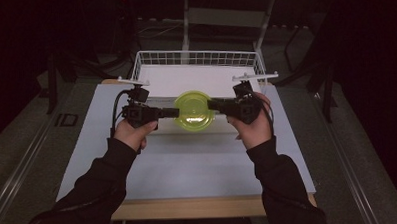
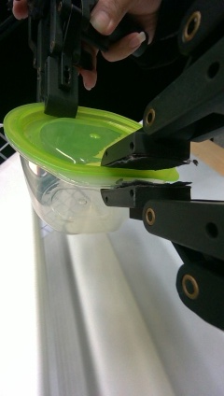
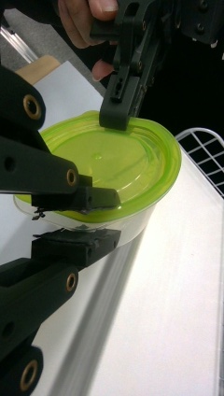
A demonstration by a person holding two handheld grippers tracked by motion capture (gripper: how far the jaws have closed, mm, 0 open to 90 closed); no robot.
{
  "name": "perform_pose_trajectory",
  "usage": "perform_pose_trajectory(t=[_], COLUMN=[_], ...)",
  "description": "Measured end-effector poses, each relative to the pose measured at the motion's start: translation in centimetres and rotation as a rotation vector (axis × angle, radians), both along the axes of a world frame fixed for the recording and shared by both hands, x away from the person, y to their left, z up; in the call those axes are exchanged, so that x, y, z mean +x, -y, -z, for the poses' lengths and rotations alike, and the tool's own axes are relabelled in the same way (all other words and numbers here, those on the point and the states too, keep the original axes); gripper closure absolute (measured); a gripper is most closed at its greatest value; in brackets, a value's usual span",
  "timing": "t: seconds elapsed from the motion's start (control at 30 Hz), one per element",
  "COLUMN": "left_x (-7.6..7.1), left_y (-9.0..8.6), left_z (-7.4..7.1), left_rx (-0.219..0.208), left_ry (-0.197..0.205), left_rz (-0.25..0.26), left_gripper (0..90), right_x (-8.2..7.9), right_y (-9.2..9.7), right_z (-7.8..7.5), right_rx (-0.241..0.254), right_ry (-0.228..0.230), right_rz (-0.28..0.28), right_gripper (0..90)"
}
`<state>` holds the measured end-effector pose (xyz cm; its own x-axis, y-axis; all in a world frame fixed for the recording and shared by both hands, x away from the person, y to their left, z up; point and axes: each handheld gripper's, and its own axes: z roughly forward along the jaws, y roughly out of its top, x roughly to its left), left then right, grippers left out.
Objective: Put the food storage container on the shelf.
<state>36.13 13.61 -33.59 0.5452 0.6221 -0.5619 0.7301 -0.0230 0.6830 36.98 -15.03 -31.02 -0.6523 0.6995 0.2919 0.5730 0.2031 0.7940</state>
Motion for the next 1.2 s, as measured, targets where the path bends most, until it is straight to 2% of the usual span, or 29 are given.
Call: perform_pose_trajectory(t=[0.2,0.47,0.57,0.63,0.83,0.97,1.03,1.13,1.2], left_x=[1.9,4.4,5.1,5.6,6.8,7.2,7.5,7.8,8.2], left_y=[0.4,0.9,1.1,1.1,1.1,1.0,1.0,1.4,1.5], left_z=[-1.3,-2.2,-2.4,-2.4,-1.8,-1.8,-1.8,-1.7,-1.6], left_rx=[0.006,0.020,0.023,0.031,0.021,-0.001,-0.001,0.018,0.019], left_ry=[-0.006,-0.008,-0.021,-0.023,-0.041,-0.050,-0.043,-0.021,-0.012], left_rz=[-0.017,-0.051,-0.066,-0.067,-0.081,-0.070,-0.073,-0.097,-0.104], left_gripper=[82.1,81.9,81.8,81.8,81.5,81.5,81.1,80.1,79.6], right_x=[1.9,4.4,5.3,5.9,7.1,7.7,7.8,8.1,8.5], right_y=[0.1,0.1,0.1,0.1,-0.4,-0.2,-0.1,-0.2,-0.2], right_z=[-1.3,-2.3,-2.4,-2.3,-2.4,-2.4,-2.3,-2.5,-2.5], right_rx=[-0.002,-0.016,-0.018,-0.018,-0.056,-0.040,-0.032,-0.042,-0.039], right_ry=[0.000,-0.005,-0.015,-0.029,-0.039,-0.051,-0.063,-0.049,-0.057], right_rz=[0.011,0.043,0.052,0.059,0.072,0.073,0.079,0.087,0.091], right_gripper=[79.3,79.2,79.1,79.1,79.1,79.0,79.0,78.9,78.9])
